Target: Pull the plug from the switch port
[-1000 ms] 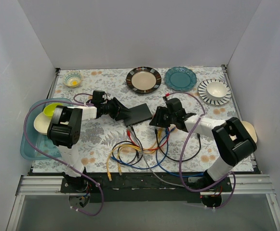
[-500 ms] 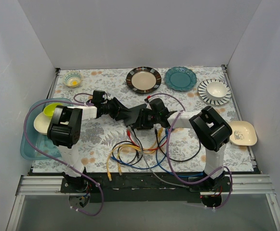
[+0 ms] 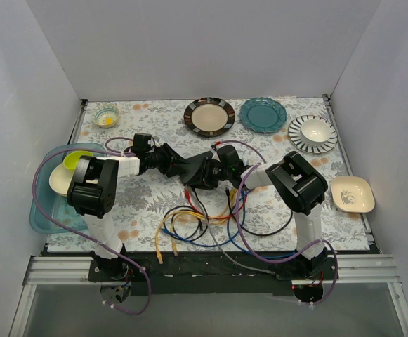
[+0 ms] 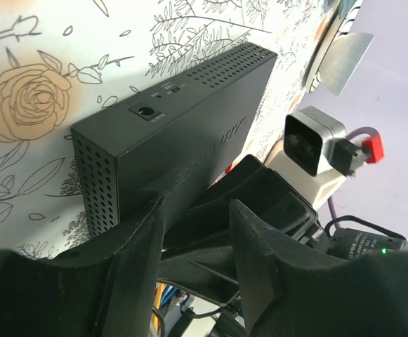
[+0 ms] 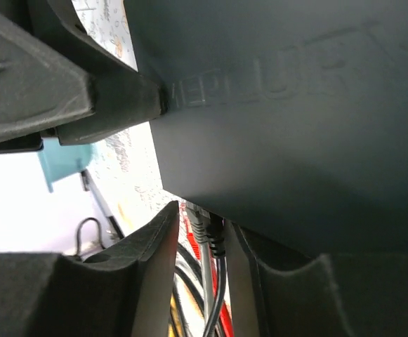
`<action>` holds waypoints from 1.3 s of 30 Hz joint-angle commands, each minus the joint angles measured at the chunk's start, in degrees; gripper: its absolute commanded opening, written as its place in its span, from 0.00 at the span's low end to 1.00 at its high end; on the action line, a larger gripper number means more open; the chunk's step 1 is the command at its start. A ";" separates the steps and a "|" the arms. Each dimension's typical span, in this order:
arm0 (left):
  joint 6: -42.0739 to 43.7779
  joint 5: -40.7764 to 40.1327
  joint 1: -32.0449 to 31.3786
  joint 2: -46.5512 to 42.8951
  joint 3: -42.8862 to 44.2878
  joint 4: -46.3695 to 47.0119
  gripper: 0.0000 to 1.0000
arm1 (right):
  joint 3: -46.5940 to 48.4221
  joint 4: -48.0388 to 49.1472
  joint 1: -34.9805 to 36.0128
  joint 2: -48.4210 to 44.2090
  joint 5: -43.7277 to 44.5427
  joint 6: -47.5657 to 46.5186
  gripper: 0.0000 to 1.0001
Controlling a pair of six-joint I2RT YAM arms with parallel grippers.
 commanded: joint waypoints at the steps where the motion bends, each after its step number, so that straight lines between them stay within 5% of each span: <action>1: 3.25 -5.85 0.85 -1.16 -2.69 -5.31 0.42 | -1.99 5.09 -0.42 2.80 0.36 6.22 0.39; 11: 3.60 -5.50 0.76 -1.33 -3.57 -5.04 0.42 | -8.93 18.96 -1.03 3.59 0.89 16.59 0.35; 29: 4.57 -5.50 0.85 -2.83 -4.62 -4.69 0.41 | -7.35 19.42 -1.21 6.40 1.16 21.69 0.23; 39: 4.48 -5.32 0.85 -2.92 -5.41 -4.43 0.41 | -7.27 19.86 -1.21 6.93 0.80 21.51 0.37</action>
